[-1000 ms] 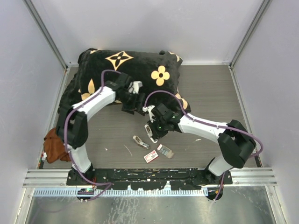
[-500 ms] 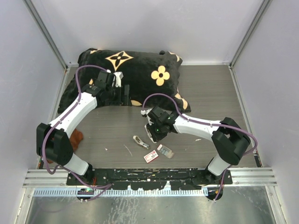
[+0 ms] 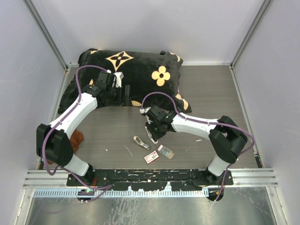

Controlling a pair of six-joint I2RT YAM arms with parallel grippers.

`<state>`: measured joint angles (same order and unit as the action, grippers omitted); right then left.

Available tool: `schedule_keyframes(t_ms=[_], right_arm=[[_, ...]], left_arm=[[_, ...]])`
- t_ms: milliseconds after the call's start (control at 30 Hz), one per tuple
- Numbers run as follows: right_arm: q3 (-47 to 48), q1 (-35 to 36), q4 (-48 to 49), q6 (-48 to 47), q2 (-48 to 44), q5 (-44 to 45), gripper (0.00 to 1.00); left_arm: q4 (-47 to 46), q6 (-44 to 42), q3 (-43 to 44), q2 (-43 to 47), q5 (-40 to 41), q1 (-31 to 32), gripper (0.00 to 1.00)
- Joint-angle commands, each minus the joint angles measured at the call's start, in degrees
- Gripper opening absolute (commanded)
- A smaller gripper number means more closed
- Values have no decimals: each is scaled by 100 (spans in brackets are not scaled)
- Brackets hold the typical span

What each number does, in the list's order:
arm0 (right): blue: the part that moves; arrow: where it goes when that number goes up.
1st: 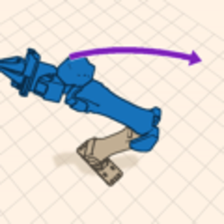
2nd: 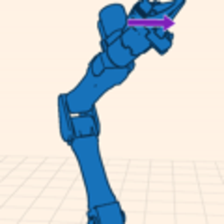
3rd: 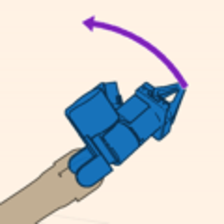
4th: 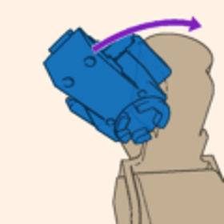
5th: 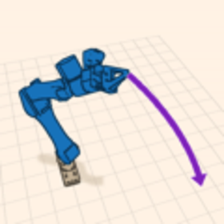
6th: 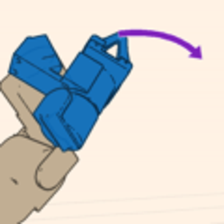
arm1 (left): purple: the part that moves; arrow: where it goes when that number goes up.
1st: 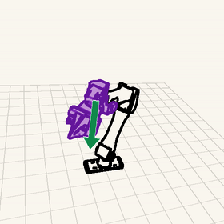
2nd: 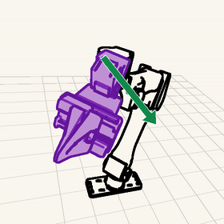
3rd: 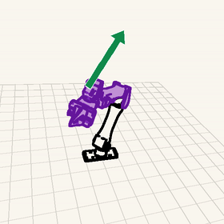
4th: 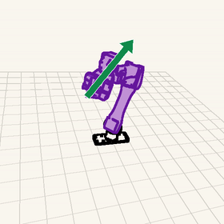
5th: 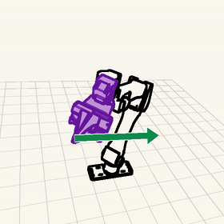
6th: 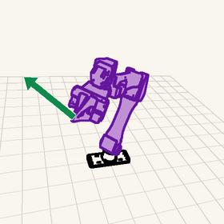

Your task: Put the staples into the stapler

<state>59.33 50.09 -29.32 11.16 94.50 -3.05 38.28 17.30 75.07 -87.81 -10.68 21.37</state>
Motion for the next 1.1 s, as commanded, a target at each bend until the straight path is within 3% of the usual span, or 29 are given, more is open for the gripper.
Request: schedule_keyframes(t_ms=[0,1067], right_arm=[[226,14,-33,48,31,99,21],[342,19,-64,31,295,41,23]], left_arm=[[-286,-38,25,216,-4,-14,84],[-266,-51,43,178,-53,-15,84]])
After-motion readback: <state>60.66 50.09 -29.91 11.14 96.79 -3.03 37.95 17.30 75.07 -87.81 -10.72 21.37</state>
